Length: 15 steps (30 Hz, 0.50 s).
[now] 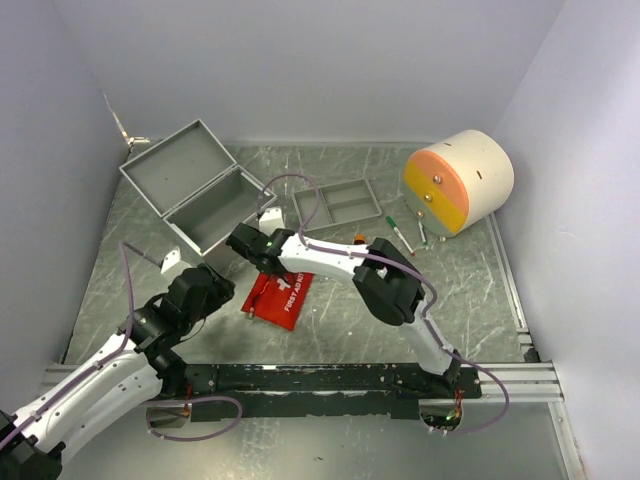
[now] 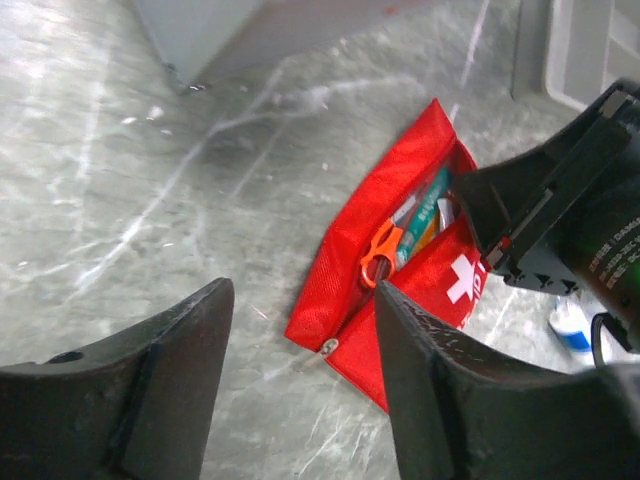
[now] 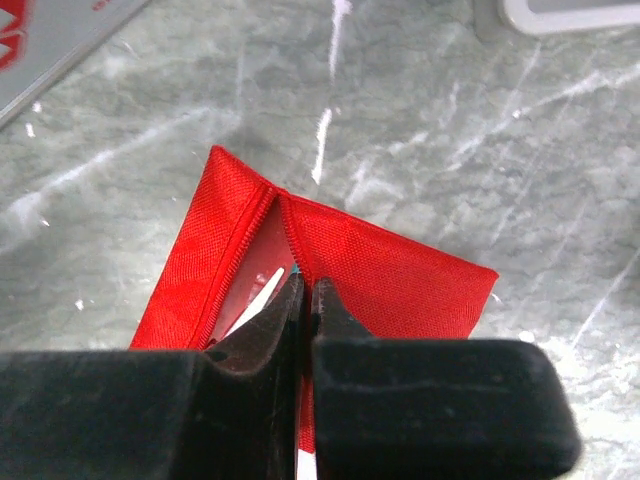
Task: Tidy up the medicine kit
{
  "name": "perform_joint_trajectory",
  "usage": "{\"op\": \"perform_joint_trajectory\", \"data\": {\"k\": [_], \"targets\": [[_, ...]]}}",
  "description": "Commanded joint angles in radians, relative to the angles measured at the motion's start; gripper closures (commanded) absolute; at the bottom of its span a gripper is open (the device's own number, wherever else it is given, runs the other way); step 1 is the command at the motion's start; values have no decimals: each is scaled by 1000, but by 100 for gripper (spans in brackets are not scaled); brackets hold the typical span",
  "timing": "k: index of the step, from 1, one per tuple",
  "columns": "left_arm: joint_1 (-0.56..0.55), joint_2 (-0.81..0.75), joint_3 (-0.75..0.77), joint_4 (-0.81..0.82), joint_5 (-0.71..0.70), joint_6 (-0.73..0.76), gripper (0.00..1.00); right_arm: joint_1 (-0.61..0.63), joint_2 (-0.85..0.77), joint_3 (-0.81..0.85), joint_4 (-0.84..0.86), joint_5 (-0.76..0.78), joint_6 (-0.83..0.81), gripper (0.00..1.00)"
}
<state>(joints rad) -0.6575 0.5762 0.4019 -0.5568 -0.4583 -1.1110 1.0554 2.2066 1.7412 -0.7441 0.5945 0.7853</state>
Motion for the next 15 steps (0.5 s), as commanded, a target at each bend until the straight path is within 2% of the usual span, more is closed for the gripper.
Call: {"op": "perform_joint_trajectory", "data": {"k": [1, 4, 9, 15], "targets": [[-2, 8, -43, 202, 181, 97, 28, -9, -132, -114, 83, 44, 50, 100], [-2, 10, -76, 295, 263, 97, 23, -34, -253, -258, 220, 6, 62, 100], [-2, 22, -134, 398, 349, 58, 23, -101, -418, -489, 445, -107, 93, 100], [-1, 55, -168, 512, 367, 4, 23, -140, -520, -640, 564, -170, 106, 100]]}}
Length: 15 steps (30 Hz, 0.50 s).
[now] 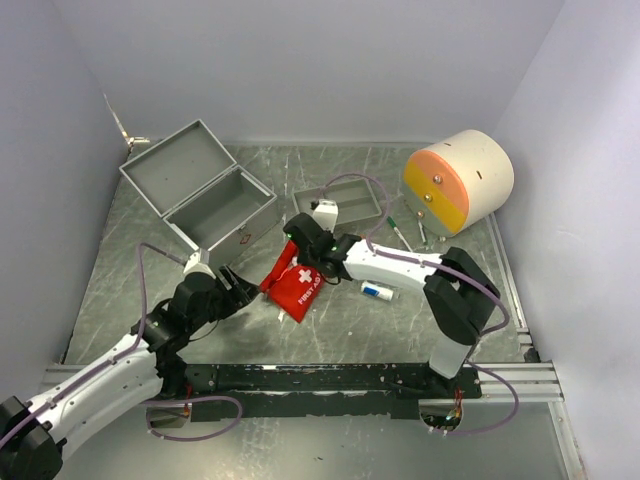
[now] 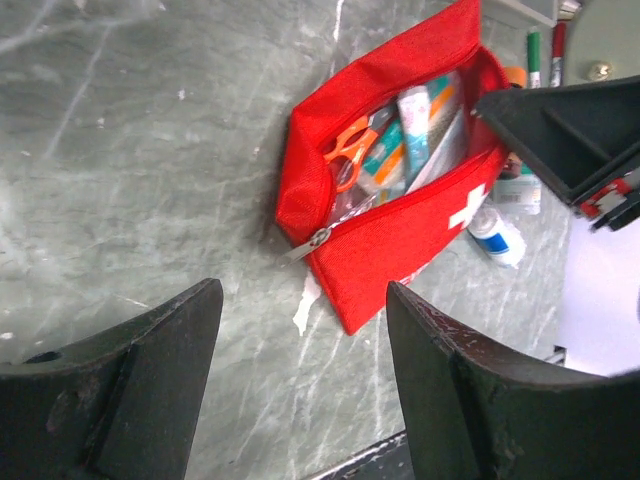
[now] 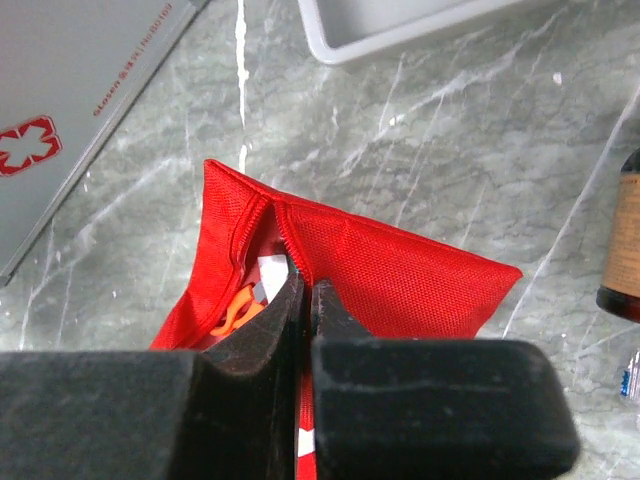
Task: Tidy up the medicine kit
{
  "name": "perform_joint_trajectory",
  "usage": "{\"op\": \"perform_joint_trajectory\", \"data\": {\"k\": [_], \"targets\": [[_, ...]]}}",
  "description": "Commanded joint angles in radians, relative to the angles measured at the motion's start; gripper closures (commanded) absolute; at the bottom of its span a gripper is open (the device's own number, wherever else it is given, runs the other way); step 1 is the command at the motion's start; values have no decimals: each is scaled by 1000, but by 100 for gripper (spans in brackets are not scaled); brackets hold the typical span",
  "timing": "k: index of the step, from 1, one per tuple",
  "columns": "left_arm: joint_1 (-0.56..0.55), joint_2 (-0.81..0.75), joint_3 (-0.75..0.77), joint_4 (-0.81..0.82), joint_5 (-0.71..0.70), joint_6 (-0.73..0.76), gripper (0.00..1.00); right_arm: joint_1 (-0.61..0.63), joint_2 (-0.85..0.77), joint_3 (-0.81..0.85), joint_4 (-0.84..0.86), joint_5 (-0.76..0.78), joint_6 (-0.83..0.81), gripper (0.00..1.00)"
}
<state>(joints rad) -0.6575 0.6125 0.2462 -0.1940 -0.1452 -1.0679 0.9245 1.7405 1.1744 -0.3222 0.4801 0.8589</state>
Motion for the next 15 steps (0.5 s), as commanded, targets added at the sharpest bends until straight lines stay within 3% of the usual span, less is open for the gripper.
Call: {"op": "perform_joint_trajectory", "data": {"k": [1, 6, 15], "targets": [[0, 29, -17, 176, 58, -51, 23, -14, -73, -95, 157, -66, 41, 100], [-1, 100, -59, 362, 65, -73, 24, -44, -179, -199, 228, -128, 97, 100], [0, 86, -69, 401, 79, -104, 28, -86, -342, -267, 224, -140, 190, 100]]}}
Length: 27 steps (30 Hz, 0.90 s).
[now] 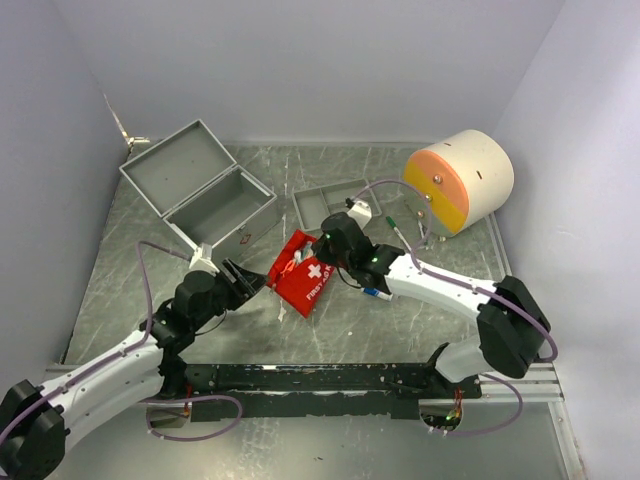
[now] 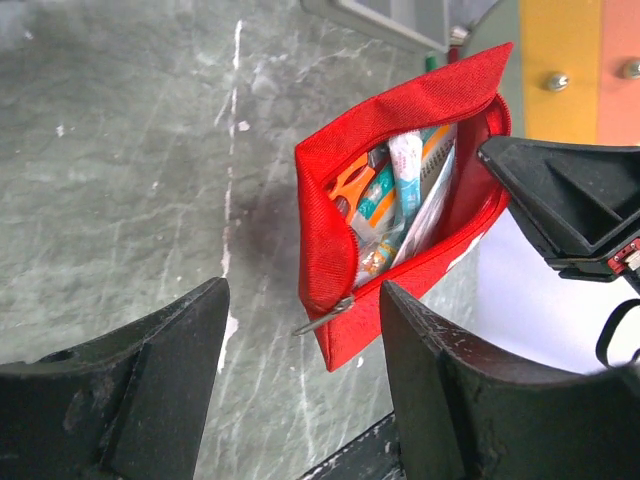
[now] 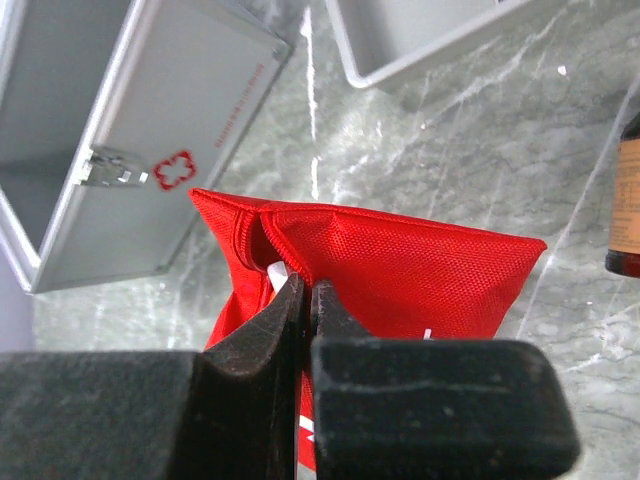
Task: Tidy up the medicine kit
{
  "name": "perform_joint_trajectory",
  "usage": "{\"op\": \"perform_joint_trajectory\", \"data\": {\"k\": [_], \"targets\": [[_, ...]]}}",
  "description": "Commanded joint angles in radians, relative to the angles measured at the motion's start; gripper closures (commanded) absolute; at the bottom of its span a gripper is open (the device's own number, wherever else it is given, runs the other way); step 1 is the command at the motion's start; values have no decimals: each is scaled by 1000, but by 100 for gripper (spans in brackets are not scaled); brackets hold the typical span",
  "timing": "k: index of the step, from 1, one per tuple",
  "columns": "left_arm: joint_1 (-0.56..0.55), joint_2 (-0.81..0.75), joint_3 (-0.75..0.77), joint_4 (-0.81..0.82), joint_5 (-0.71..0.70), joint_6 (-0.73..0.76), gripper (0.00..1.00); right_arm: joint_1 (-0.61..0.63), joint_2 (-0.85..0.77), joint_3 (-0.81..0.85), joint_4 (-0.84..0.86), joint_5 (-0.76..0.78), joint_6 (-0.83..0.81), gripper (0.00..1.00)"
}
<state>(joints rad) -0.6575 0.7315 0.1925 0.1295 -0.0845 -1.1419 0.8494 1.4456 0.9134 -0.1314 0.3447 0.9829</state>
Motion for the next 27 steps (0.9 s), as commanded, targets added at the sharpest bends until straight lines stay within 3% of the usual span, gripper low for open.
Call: {"op": "perform_joint_trajectory", "data": {"k": [1, 6, 13, 23, 27], "targets": [[-1, -39, -21, 85, 25, -38, 28, -13, -55, -8, 29, -6, 78, 100], [-1, -48, -12, 123, 39, -58, 30, -15, -82, -19, 35, -20, 113, 100], [-1, -60, -2, 139, -18, -32, 55, -21, -82, -23, 34, -61, 137, 100], [0, -3, -22, 149, 21, -52, 53, -31, -73, -24, 19, -74, 199, 100], [-1, -12, -26, 177, 23, -50, 70, -34, -69, -24, 16, -81, 204, 100]]}}
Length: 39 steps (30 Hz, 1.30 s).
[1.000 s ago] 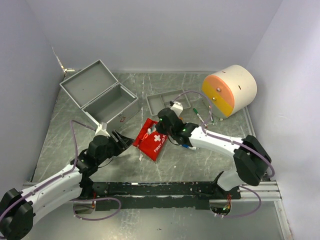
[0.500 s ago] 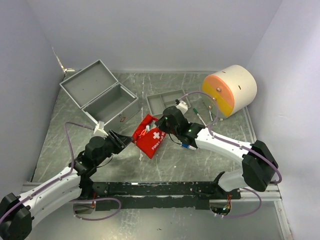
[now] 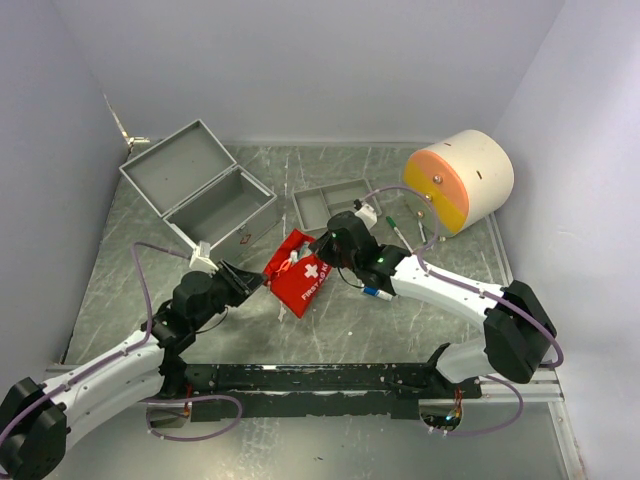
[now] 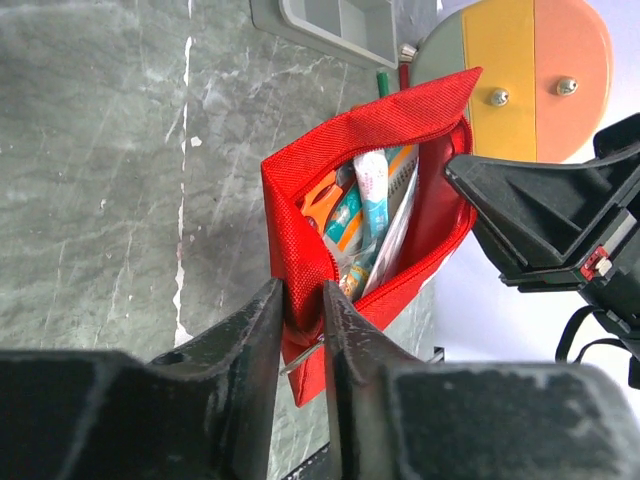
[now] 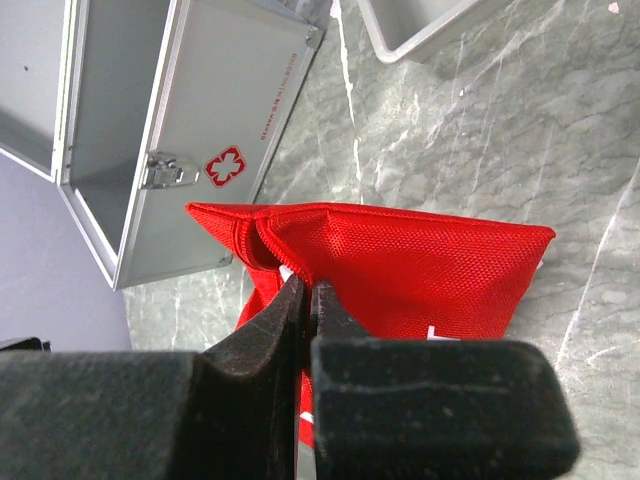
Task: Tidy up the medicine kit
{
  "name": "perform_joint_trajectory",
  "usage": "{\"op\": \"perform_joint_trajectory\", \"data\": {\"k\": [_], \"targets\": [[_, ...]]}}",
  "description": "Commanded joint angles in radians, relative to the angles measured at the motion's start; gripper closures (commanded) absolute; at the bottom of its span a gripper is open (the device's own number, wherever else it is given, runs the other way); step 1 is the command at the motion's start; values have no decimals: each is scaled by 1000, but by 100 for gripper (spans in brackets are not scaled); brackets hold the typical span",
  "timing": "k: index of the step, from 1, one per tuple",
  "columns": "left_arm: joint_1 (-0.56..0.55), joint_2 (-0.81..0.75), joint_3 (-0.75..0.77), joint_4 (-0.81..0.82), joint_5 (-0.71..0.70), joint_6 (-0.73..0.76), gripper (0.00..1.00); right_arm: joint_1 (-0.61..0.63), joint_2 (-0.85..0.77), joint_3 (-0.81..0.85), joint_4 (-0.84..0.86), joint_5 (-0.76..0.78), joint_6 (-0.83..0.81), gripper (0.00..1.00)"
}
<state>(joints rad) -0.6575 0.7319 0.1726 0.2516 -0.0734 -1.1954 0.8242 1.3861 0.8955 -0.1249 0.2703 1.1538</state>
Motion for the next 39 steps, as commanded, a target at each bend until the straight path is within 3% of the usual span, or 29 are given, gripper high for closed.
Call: {"op": "perform_joint_trajectory", "data": {"k": [1, 4, 8, 12, 15, 19, 32, 35, 39], "targets": [[-1, -15, 0, 52, 7, 11, 75, -9, -8, -6, 6, -8, 35, 100], [0, -20, 10, 66, 8, 48, 91, -10, -4, -18, 11, -20, 39, 100], [0, -24, 29, 88, 49, 130, 93, -12, 10, -26, 19, -37, -2, 99], [0, -46, 40, 87, 139, 247, 93, -13, 58, 11, -28, -40, -114, 75], [-1, -60, 54, 63, 215, 319, 93, -25, 85, 22, -28, -72, -181, 70], [-1, -61, 71, 73, 305, 357, 93, -67, 95, 22, -10, -155, -212, 71], [-1, 48, 124, 181, 545, 415, 93, -154, 133, 129, -116, -180, -309, 85], [-1, 66, 154, 178, 542, 384, 93, -154, 80, 115, -80, -268, -408, 75], [-1, 65, 231, 8, 441, 372, 93, -152, -76, 35, -88, -279, -508, 56]]}}
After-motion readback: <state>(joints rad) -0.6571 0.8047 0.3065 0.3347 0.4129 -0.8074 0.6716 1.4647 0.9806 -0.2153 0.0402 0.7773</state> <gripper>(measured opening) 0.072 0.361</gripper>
